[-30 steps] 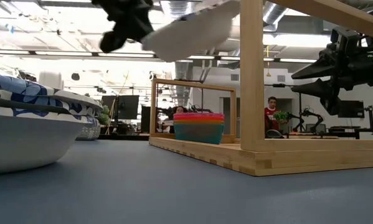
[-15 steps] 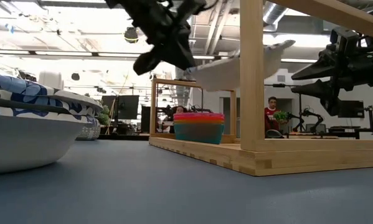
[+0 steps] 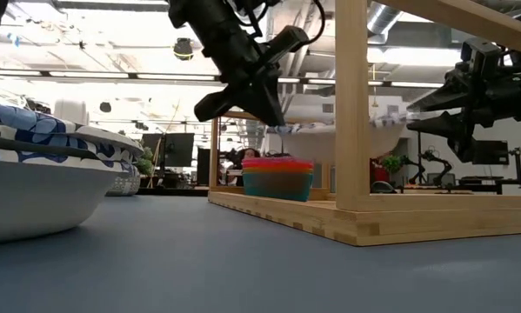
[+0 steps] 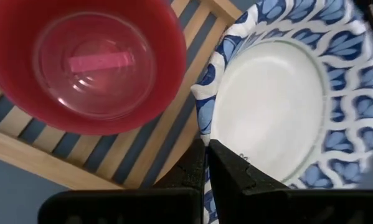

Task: Place and stack bowls onto a shelf
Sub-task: Put the white blue bowl on the wooden shelf

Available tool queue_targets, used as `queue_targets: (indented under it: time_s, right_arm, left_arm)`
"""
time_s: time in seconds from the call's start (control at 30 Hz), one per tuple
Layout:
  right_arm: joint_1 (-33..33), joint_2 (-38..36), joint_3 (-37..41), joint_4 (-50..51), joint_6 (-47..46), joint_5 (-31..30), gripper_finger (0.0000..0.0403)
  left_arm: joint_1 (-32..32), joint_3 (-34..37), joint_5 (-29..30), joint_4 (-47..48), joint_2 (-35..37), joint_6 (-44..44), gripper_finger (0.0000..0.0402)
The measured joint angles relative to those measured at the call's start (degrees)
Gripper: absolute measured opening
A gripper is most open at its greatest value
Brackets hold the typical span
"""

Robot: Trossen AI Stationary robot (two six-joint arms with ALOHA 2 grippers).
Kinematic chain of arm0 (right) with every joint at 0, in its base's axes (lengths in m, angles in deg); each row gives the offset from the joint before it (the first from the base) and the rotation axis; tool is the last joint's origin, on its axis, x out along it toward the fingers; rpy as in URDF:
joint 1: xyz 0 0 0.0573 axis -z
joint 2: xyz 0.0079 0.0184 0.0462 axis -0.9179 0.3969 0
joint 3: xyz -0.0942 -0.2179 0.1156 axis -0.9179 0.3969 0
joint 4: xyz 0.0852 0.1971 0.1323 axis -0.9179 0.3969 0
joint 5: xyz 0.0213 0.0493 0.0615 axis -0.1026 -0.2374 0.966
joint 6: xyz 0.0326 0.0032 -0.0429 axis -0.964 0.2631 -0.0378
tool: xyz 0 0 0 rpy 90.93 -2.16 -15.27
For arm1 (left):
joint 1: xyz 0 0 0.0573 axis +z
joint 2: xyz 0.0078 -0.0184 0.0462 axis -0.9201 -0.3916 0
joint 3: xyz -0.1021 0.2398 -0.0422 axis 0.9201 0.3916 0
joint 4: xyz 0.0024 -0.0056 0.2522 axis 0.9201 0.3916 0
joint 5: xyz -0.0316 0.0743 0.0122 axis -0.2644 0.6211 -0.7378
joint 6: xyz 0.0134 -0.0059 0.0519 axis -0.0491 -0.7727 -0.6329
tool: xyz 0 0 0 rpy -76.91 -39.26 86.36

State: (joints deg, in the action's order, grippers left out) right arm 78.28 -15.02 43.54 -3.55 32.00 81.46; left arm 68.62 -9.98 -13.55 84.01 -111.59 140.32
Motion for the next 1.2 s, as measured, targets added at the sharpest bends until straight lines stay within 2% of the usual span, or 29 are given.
queue_targets:
  time_s: [0.3,0.6,0.93,1.07,1.2]
  right_arm:
    - [0.0,0.0,0.0,0.0,0.59,0.0,0.0171]
    - [0.0,0.0,0.01,0.0,0.53,0.02,0.0171]
    - [0.0,-0.07,0.0,-0.02,0.07,0.1,0.0171]
    - [0.0,0.02,0.0,-0.04,-0.02,0.13,0.0171]
    - [0.04,0.32,0.0,-0.03,-0.02,0.14,0.0171]
  left_arm:
    - [-1.52,0.0,-0.27,1.06,0.0,2.4,0.0]
    - [-2.64,0.0,3.58,1.27,0.0,2.9,0.0]
    - [-2.96,0.04,-1.16,-1.65,-2.69,3.42,0.0]
    - [-2.52,0.01,1.0,-0.69,-2.69,3.27,0.0]
    - [-2.53,0.01,-0.38,-0.97,-2.94,3.2,0.0]
